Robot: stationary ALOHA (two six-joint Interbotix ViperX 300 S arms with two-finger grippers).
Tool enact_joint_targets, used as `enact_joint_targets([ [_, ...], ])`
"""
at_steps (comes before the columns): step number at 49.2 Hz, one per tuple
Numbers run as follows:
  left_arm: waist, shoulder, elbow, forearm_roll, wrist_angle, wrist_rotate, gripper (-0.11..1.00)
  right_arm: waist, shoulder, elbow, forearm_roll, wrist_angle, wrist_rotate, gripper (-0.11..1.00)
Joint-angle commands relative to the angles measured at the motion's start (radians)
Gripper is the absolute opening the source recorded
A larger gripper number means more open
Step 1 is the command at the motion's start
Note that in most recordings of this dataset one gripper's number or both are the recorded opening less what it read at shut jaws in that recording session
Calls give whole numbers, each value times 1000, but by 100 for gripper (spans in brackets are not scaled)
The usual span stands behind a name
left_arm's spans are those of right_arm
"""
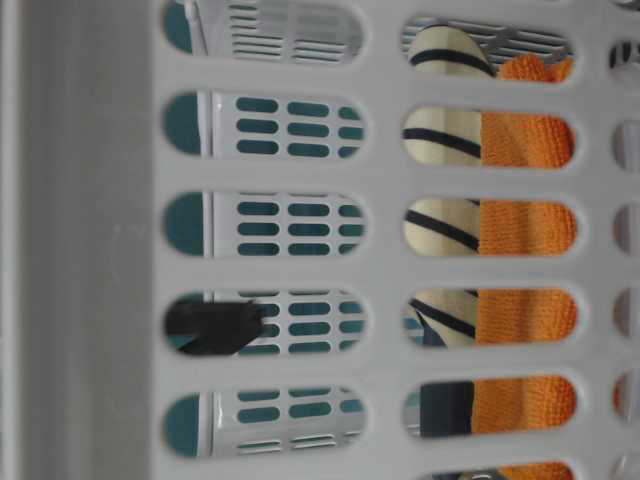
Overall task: Pick up the orange cloth from the shopping basket with the left arm.
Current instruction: 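Lower the left gripper and pinch the orange cloth's edge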
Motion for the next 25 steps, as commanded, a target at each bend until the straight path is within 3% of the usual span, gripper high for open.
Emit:
enact_joint_targets([
  [1,-17,8,-37,3,-6,-2,12,2,5,-8,5,-5,2,0],
  [14,-35,77,-40,3,-15,-67,85,2,5,-8,3,-5,2,0],
  [17,-35,92,-29,3,-32,-74,90,2,5,-8,5,-5,2,0],
  [25,-41,129,9,3,-109,-84,90,2,5,-6,5,-5,2,0],
])
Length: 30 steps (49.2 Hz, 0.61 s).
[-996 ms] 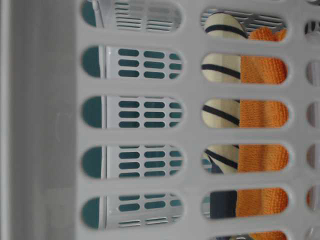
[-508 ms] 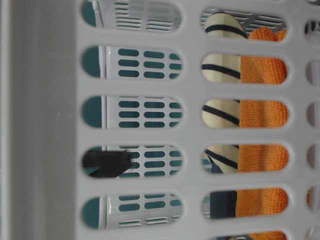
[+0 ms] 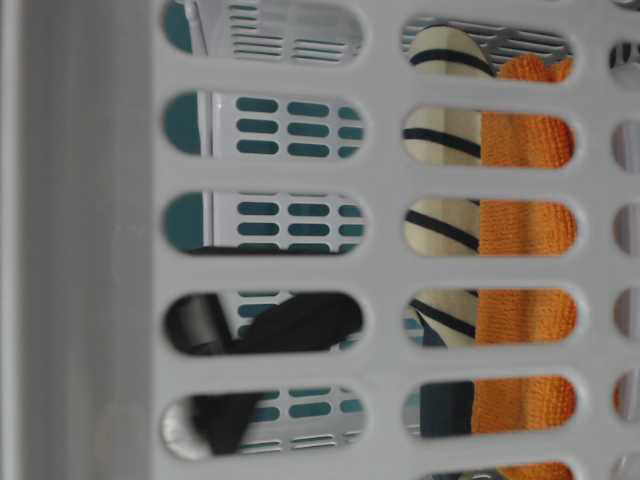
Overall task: Pick up the orange cloth from the shopping basket with the left arm.
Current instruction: 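Lower the left gripper and pinch the orange cloth's edge, then lift the pinched orange cloth upward out of the basket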
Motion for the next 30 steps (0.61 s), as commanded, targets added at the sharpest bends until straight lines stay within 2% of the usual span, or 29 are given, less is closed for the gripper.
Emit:
enact_joint_targets([
  [1,-6,9,14,3,-43,-11,90,2,5,-6,5,-5,2,0],
  [13,-6,66,75,3,-120,-57,90,5,3,-5,5,-5,2,0],
  [30,-6,72,117,5,-143,-64,86,5,3,2,5,-9,3,0],
])
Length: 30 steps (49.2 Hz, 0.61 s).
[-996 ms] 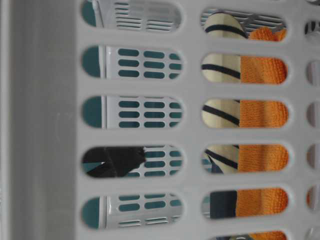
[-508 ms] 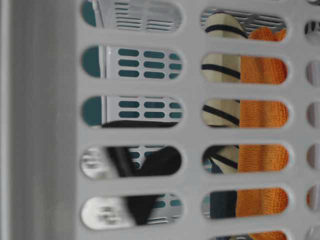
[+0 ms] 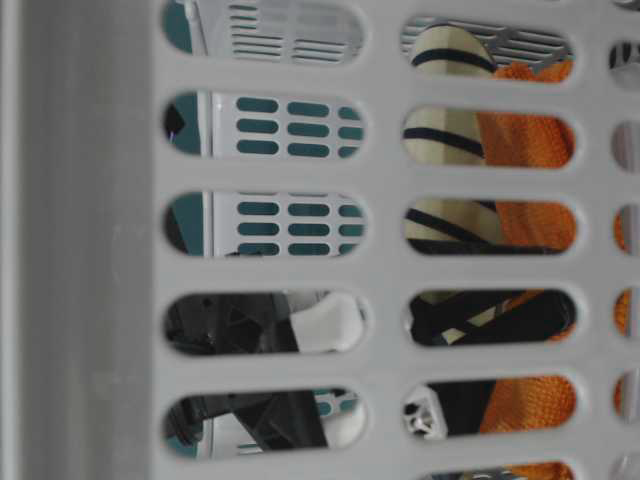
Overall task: Pick up the orange cloth from the shopping basket with the left arm.
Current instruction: 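Lift the pinched orange cloth upward out of the basket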
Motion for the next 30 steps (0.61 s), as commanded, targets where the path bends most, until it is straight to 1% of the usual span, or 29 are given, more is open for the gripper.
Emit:
enact_joint_targets([
  [1,0,-5,8,3,-3,-2,85,3,5,-6,3,-9,2,0],
  [3,0,-5,11,3,-5,0,82,3,5,-6,2,-9,2,0],
  [5,0,-6,11,3,-5,0,76,3,5,-6,3,-9,2,0],
  [9,0,-9,6,3,-3,5,57,5,2,-6,3,-9,2,0],
  [14,2,-31,-8,3,0,14,29,5,-3,-6,3,-9,2,0],
  [17,5,-49,-18,3,6,17,16,8,-8,-6,3,-9,2,0],
  [18,5,-55,-23,3,8,18,15,8,-9,-6,3,-9,2,0],
  [22,6,-81,-44,5,35,21,15,9,-15,-6,3,-9,2,0],
  [30,6,-133,-123,3,135,21,15,9,-20,-6,3,-6,2,0],
])
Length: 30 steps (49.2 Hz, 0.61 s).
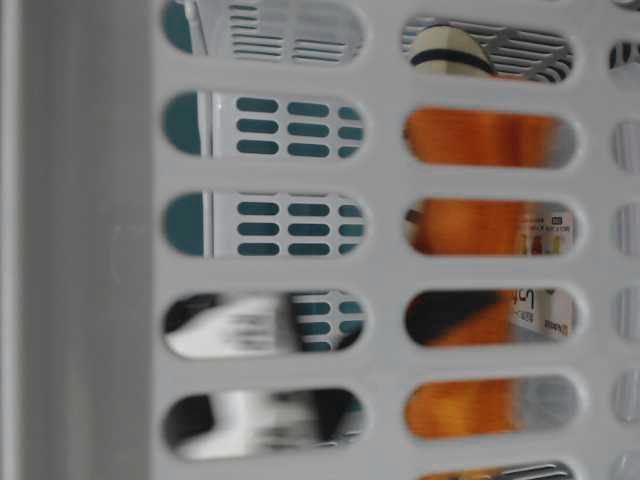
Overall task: Pick up the orange cloth from the shopping basket with the left arm.
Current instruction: 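Lift the pinched orange cloth upward out of the basket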
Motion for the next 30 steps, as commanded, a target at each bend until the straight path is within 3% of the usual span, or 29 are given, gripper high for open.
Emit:
enact_joint_targets([
  [1,0,-61,-75,3,61,0,15,5,3,-6,2,-6,2,0],
  [19,14,-132,-385,3,380,5,15,8,3,2,3,-6,2,0],
  [30,15,-103,-549,3,525,54,15,8,3,2,3,-6,2,0],
])
